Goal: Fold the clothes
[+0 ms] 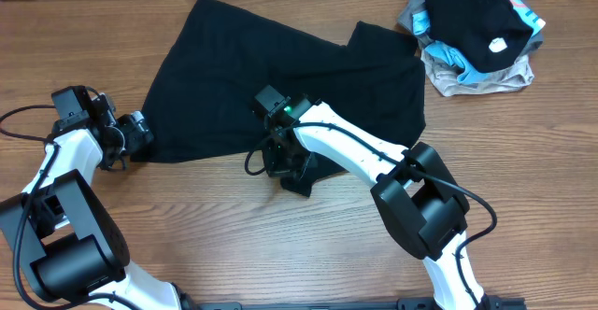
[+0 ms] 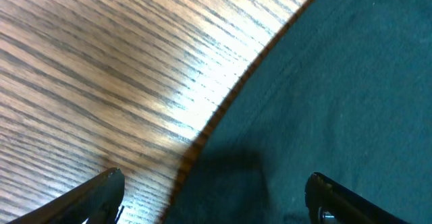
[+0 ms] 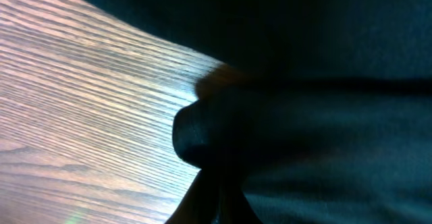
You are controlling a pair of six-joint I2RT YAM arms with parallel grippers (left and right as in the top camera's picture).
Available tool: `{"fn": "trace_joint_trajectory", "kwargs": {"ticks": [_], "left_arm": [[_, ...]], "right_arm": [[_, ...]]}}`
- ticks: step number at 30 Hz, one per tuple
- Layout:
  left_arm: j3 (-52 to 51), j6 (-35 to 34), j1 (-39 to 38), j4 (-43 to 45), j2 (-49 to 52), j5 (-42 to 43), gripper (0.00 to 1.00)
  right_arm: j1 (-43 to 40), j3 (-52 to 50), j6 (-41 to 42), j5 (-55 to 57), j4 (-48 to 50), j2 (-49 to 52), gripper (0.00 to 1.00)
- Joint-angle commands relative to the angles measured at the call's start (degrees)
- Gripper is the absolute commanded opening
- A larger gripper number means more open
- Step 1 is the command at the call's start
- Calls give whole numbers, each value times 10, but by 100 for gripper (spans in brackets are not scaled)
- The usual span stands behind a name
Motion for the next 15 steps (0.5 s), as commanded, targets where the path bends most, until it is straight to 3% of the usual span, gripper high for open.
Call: {"fn": "trace_joint_trajectory", "kwargs": {"ticks": [1,15], "left_arm": [[-6,-12,3,2,14,7,87],[-7,9,3,-30,15,4,83]], "right_arm": [[-11,5,25,9,-6,7,4],[-74,71,49,58,-206,-178,4]]}}
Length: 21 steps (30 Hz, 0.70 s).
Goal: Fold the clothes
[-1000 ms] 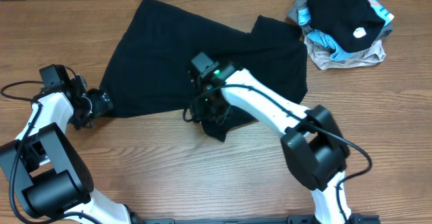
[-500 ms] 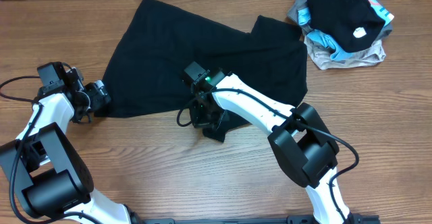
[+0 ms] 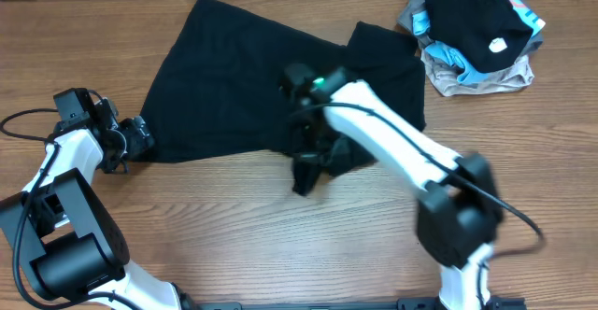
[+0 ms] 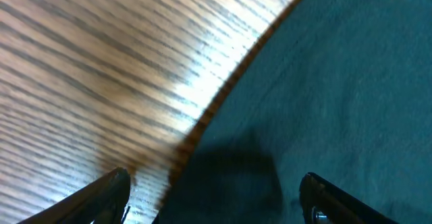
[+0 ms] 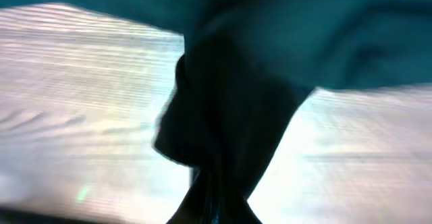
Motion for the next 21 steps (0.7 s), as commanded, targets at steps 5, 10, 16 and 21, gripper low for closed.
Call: {"fn": "trace_joint_trajectory", "kwargs": {"ticks": [5,10,16,21], "left_arm": [[-6,16,2,7,12,5,83],[-6,16,0,19,24,9,83],[-6,16,-24,13,61,37,79],[-6,15,-38,-29,77,62,73]], "right_arm": [[-33,23,49,55,-87,-116,4],[-44,23,89,98,-131,-134,4],[-59,23,126,100,-126,-172,4],[-92,23,150,108,-123,-230,4]]}}
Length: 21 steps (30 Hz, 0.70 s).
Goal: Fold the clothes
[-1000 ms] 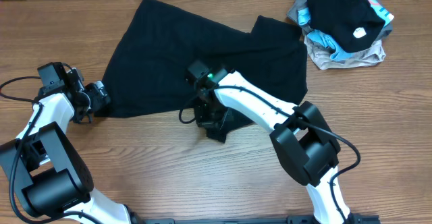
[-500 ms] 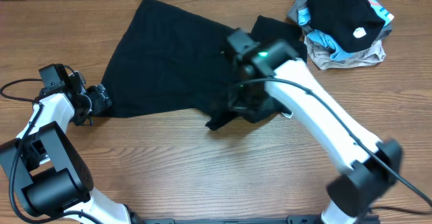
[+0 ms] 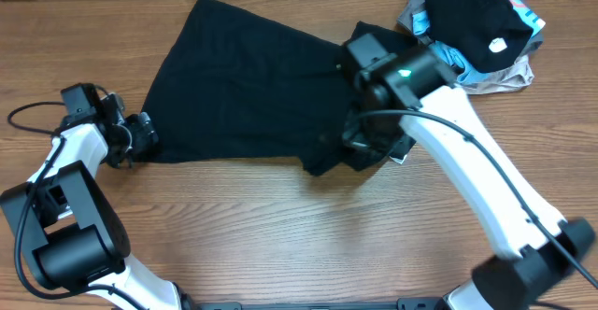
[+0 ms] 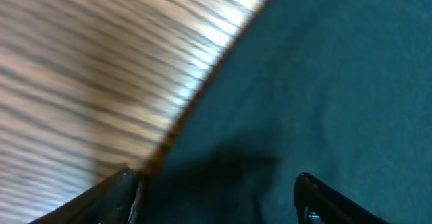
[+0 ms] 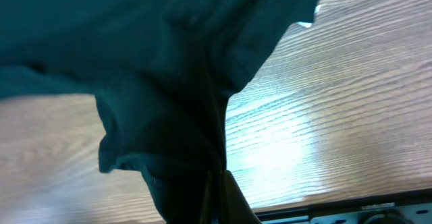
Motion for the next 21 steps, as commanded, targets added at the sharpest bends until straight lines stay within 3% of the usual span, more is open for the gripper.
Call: {"fn": "trace_joint_trajectory", "kwargs": {"ticks": [1,8,13,18,21], "left_arm": [[-25,4,-12,-40,48,48,72],[-25,17,-12,-88,48,46,56],[-24,38,-12,-108,47,75,57],[-24,141,-19,-147,33,209,59],[-24,184,-35,-181,25,196,61]], "right_arm": [[-33,7,31,19,-1,-69,4],[-76,7,30,19,-2,-101,4],[-76,1,26,19,14,-101,4],[-76,1,24,19,22,-101,4],[-76,1,23,19,24,-101,4]]}}
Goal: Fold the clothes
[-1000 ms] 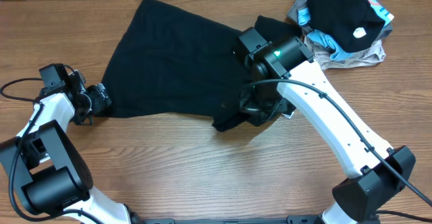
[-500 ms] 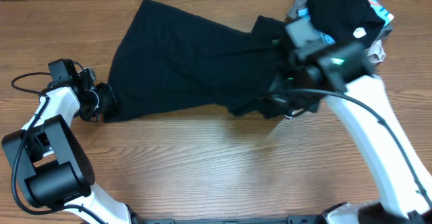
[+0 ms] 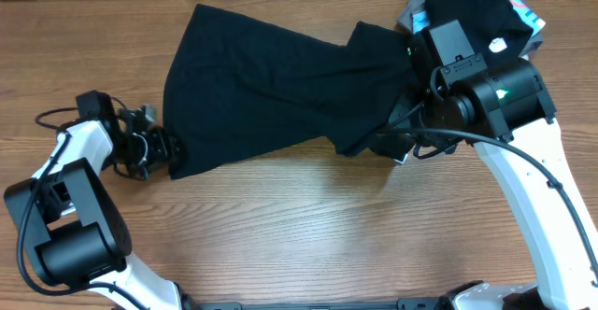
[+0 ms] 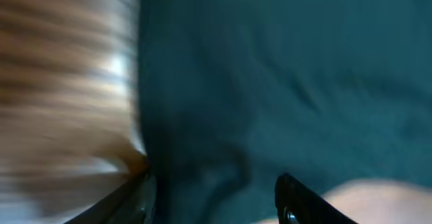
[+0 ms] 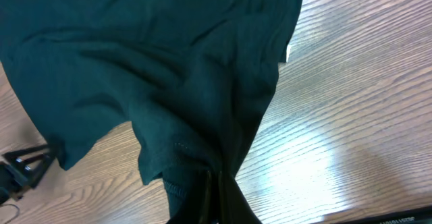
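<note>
A dark garment point(image 3: 271, 86) lies spread across the far half of the wooden table point(image 3: 280, 235). My right gripper point(image 3: 404, 134) is shut on a bunched fold of its right-hand part, which hangs from the closed fingers point(image 5: 214, 183) above the wood. My left gripper point(image 3: 166, 149) sits at the garment's near-left corner. In the left wrist view it stands open point(image 4: 216, 200), and the dark cloth point(image 4: 270, 82) fills the space between its two fingers. That view is blurred.
A pile of other clothes point(image 3: 476, 25), black on top with grey and blue beneath, sits at the far right corner just behind the right arm. A cable point(image 3: 56, 119) trails by the left arm.
My right gripper has moved further right with the cloth, and the garment has shifted right with it. The left gripper has moved right and nearer, staying open at the garment's corner.
My right gripper was shut on the garment's near edge at mid-table, low on the wood. In each later moment it held that cloth higher and further right, and it is now near the clothes pile. The left gripper stayed open at the left corner throughout.
</note>
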You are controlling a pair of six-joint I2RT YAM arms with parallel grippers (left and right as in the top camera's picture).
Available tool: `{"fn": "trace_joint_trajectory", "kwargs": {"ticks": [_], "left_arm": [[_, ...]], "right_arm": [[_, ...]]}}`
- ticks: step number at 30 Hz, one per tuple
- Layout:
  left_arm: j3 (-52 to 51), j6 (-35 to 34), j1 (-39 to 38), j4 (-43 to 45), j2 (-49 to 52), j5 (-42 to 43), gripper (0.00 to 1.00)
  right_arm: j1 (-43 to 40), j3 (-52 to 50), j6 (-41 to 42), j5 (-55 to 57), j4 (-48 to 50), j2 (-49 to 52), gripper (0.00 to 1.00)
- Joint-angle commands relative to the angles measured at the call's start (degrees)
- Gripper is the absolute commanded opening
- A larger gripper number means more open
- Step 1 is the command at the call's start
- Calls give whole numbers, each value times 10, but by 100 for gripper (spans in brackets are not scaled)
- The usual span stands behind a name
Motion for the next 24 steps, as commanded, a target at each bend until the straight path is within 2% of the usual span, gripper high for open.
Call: {"fn": "trace_joint_trajectory", "kwargs": {"ticks": [1,3,7,9,11,15,20,24], "left_arm": [[-25,84,-30,-32,23,1,62],[-31,82,-46,-31,23,-62,64],[-39,54,-66,-10,23,-115,64],[-39,49,-74,-8,23,-126,61],[-39,41,-79,-10,23,-133,45],[-39,38,-86,-22,23,-140,4],[-35,10,-89,-10,21,-143,4],[-7,-5,-74,-20,-14,-87,4]], "right_arm": [[-2,1,0,9,5,-2,4],[-2,1,-3,9,8,-2,4],[-2,1,-11,8,12,-2,4],[-2,1,-11,8,14,-2,4],[-2,1,-11,8,13,-2,4],[-2,1,-13,9,16,-2,4],[-2,1,-13,19,19,-2,4],[-2,3,-13,30,24,-13,4]]}}
